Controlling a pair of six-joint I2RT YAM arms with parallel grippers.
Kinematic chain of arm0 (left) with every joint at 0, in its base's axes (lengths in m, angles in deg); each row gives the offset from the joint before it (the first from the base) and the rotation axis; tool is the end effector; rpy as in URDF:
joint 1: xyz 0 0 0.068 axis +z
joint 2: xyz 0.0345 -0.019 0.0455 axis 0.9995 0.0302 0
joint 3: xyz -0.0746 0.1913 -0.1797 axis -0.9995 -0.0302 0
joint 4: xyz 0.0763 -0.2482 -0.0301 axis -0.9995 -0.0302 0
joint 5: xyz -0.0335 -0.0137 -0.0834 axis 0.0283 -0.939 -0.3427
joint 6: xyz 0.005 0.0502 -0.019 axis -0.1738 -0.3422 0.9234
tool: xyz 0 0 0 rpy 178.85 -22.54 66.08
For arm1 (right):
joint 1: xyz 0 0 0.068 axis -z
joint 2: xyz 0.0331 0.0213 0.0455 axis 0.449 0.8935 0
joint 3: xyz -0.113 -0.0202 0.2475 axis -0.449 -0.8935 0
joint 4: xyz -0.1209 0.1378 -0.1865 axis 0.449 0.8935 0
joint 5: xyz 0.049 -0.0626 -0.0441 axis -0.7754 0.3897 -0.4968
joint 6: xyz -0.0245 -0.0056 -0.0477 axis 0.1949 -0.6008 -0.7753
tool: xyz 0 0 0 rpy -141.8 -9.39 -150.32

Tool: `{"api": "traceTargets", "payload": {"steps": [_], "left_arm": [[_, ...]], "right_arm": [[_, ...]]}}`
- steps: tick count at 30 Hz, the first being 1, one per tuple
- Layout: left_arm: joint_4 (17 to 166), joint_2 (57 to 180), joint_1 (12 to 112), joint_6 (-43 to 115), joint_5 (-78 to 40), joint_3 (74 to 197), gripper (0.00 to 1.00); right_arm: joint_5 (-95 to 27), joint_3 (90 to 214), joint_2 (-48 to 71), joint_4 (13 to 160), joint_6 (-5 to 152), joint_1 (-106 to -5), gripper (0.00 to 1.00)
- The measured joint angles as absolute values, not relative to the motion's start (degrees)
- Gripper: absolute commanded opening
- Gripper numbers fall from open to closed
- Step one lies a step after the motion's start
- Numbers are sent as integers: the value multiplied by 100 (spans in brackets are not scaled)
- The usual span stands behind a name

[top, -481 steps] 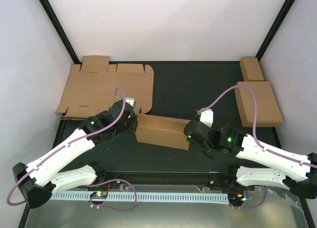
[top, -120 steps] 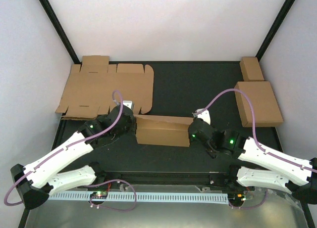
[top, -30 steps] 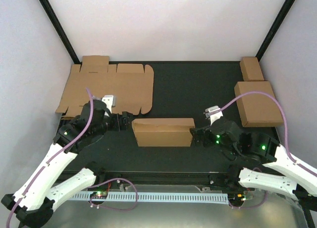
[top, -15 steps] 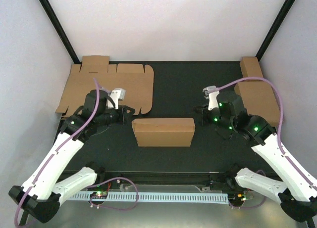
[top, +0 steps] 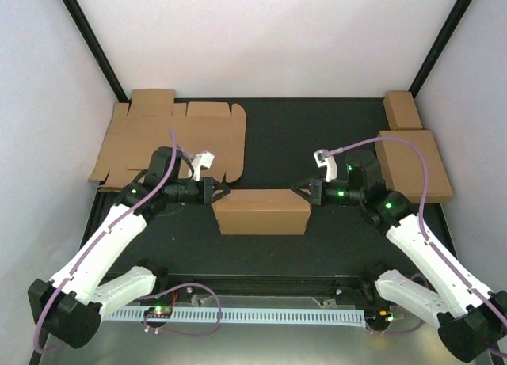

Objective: Fold the paper box

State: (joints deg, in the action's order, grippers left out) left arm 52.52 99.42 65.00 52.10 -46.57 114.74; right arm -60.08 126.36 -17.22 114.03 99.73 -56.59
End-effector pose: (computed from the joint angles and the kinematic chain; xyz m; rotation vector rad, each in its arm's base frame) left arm 0.1755 -0.0983 0.3019 0.2436 2.4112 -1.1624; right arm 0.1598 0.1145 0.3190 -0.3240 2.2466 1.2369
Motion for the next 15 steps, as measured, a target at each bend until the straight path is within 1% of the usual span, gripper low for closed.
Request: {"api": "traceTargets", "payload": {"steps": [6,15], "left_arm": [[5670,9730,6584,5315,-4913,11135,1],[6037,9725,6621,5383,-5164,10835,2]], "right_arm": [[-6786,11937,-1639,10623,10272,-5266,1],[-7329,11205,-1595,9738,10476,-5069,2]]}}
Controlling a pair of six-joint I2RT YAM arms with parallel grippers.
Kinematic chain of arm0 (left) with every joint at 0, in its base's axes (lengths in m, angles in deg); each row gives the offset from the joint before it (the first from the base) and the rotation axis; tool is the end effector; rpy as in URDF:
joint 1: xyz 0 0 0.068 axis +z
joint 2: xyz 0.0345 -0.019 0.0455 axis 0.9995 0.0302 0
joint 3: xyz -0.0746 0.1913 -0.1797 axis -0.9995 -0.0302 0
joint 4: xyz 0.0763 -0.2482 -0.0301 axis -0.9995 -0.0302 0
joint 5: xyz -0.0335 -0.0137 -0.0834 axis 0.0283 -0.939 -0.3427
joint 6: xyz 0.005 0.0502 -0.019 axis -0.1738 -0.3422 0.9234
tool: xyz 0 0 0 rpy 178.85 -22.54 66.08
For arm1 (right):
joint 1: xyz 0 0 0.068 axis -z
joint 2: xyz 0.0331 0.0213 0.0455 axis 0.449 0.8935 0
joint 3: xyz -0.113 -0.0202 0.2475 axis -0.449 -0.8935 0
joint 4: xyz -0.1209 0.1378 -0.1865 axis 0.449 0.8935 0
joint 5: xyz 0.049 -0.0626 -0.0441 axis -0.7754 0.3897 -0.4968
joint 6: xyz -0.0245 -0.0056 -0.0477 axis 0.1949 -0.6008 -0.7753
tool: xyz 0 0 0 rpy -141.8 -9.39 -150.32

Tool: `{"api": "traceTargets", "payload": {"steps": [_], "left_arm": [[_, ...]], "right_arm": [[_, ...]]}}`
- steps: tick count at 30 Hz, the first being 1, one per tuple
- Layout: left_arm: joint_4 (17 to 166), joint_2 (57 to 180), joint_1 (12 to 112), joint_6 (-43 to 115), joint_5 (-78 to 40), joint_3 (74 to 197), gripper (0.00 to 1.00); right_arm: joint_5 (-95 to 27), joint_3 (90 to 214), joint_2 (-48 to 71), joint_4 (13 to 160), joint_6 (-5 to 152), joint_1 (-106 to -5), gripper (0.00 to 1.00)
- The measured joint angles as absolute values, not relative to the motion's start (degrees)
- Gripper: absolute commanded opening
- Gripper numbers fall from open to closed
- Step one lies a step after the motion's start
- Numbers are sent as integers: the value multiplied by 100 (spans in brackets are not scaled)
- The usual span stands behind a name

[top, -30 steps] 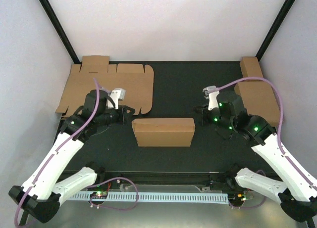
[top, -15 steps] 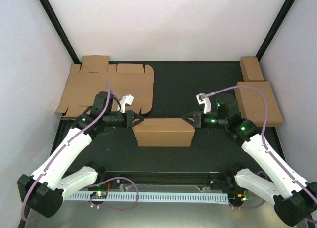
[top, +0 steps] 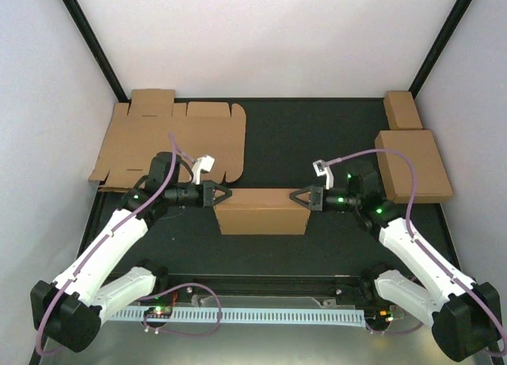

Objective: Fold the paper box

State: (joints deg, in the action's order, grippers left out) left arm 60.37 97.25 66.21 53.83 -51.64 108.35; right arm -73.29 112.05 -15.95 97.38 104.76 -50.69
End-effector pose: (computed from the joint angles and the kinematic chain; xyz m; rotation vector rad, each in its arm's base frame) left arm 0.1733 -0.0955 0.2839 0.2605 2.3479 -1.2722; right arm 0.1729 0.1053 0.2585 -0.2804 2.2452 1.4679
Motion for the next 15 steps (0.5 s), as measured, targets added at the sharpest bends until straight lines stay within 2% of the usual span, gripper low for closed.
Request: {"api": "traceTargets", "payload": {"steps": [6,15], "left_arm": [[6107,9738,6621,5422,-5247,10794,2],[6107,9738,6636,5422,-5267,10794,2]], "right_arm": [[-7462,11150,-1595,9633,10513,-5039,2],[-7414,11773,-1576,10031,10375,-5023,2]]}}
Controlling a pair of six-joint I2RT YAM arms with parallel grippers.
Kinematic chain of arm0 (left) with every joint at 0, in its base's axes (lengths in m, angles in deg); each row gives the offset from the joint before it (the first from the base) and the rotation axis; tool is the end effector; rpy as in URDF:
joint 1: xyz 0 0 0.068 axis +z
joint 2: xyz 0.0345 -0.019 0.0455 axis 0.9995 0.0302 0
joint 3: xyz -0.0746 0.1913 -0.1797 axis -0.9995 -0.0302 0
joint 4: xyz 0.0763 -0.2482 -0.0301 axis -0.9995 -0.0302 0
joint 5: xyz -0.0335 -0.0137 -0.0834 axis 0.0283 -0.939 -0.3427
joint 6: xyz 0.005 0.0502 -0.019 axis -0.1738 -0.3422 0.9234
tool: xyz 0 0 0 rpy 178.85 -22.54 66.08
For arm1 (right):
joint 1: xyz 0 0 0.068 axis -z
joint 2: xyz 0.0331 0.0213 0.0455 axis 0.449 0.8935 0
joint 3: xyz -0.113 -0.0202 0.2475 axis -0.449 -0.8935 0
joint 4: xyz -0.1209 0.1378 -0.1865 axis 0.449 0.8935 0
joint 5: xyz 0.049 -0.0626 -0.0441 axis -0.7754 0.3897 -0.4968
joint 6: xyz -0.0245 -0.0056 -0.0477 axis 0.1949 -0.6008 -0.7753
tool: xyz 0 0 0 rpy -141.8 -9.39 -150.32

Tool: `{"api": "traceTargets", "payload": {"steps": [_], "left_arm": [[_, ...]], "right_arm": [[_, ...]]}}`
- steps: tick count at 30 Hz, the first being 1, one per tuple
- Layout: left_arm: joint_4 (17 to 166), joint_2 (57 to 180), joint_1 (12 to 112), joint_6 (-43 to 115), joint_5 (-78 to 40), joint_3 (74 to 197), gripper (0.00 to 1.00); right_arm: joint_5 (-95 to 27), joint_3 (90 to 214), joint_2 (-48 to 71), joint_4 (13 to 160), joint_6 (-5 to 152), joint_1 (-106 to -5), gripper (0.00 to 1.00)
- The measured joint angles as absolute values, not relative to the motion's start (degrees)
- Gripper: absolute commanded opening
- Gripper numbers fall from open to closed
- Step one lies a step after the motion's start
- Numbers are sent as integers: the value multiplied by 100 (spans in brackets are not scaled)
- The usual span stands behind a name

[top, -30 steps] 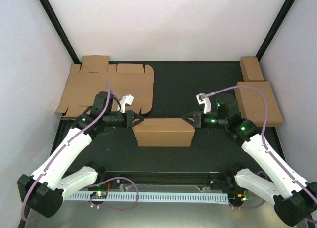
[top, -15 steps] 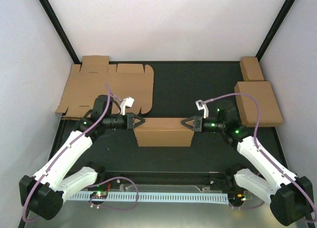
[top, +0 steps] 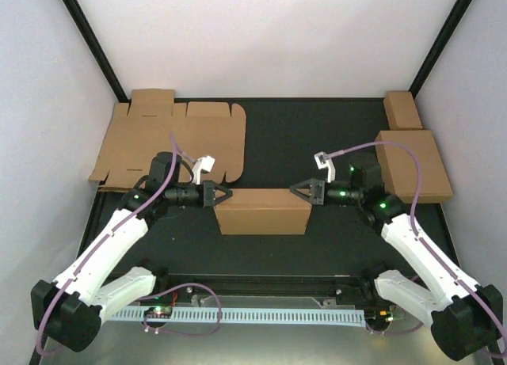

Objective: Fold the paper box

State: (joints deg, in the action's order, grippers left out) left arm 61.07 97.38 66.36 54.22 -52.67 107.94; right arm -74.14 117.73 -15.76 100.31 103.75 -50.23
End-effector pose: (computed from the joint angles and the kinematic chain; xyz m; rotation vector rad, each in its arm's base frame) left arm 0.1739 -0.0957 0.2824 0.2620 2.3458 -1.2945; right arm 0.1765 0.1055 0.2872 -0.3225 2.1885 1.4699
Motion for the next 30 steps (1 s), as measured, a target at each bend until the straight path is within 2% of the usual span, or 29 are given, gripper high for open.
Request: {"api": "traceTargets", "payload": {"steps": [7,30], "left_arm": [[6199,9738,6645,5426,-5363,10682,2],[7239,9612,6721,5645,-5726,9861,2]], "right_arm": [[-7527,11102,-1425,9764,10382,-4949,2],[-7547,11041,-1471,9698,10222,-4883,2]]}}
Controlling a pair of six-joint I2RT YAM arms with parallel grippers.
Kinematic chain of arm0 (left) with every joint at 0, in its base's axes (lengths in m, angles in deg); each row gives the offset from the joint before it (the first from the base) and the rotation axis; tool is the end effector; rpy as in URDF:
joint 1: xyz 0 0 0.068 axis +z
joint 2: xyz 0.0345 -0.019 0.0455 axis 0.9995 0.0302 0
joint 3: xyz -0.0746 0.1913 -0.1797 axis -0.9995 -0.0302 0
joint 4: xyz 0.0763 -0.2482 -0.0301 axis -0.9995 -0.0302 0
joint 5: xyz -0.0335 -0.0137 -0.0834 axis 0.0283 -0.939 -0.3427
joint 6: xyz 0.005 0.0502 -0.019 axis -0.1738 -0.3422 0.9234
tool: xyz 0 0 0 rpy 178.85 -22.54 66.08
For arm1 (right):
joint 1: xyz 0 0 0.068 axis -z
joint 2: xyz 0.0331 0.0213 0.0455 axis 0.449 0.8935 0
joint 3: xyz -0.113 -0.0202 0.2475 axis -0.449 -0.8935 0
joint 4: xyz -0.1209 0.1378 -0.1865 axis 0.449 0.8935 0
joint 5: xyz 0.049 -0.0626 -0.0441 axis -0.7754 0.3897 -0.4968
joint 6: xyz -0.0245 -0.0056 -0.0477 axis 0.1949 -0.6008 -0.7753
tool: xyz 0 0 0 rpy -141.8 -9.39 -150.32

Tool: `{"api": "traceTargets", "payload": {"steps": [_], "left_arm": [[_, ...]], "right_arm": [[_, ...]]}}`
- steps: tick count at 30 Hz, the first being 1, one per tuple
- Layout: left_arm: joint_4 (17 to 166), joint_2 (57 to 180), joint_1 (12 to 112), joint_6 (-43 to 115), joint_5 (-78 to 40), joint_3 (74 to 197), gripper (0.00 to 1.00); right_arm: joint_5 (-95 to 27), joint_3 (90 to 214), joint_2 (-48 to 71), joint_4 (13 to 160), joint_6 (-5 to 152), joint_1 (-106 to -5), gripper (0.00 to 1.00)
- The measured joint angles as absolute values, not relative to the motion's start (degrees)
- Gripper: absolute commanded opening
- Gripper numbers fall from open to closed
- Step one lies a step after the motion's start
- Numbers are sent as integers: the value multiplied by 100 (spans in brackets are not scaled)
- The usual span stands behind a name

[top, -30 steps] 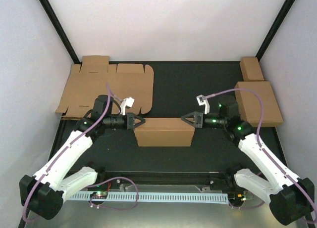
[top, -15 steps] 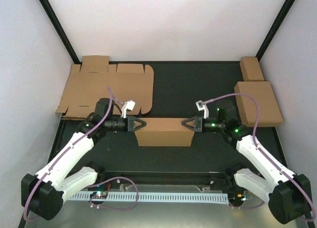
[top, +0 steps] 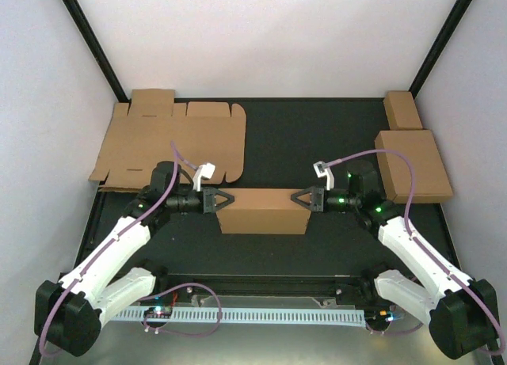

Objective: Fold the paper box

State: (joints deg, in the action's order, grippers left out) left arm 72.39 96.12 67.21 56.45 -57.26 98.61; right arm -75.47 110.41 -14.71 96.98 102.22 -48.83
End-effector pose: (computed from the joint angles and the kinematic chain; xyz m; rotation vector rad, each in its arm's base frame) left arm 0.1716 -0.0939 0.2492 0.2782 2.2940 -1.3951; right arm 0.1762 0.1006 0.2461 -0.2966 2.2614 1.4685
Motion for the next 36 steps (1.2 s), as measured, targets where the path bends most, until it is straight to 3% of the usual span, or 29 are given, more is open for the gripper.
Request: {"api": "traceTargets", "payload": {"steps": [15,28,36], "left_arm": [[6227,9712,6771,5415,-5455,11124,2],[7187,9837,7018,5531,-5859,9996,2],[7523,9835,7021,5570,-5999,9856,2]], "right_arm": [[-7547,11115,-1431,9836,10017,-4877,2],[-7517,11196,-1427,10050,9885,-4855,2],[-7377,11852,-1475,10627,9846,-4840,2]]}}
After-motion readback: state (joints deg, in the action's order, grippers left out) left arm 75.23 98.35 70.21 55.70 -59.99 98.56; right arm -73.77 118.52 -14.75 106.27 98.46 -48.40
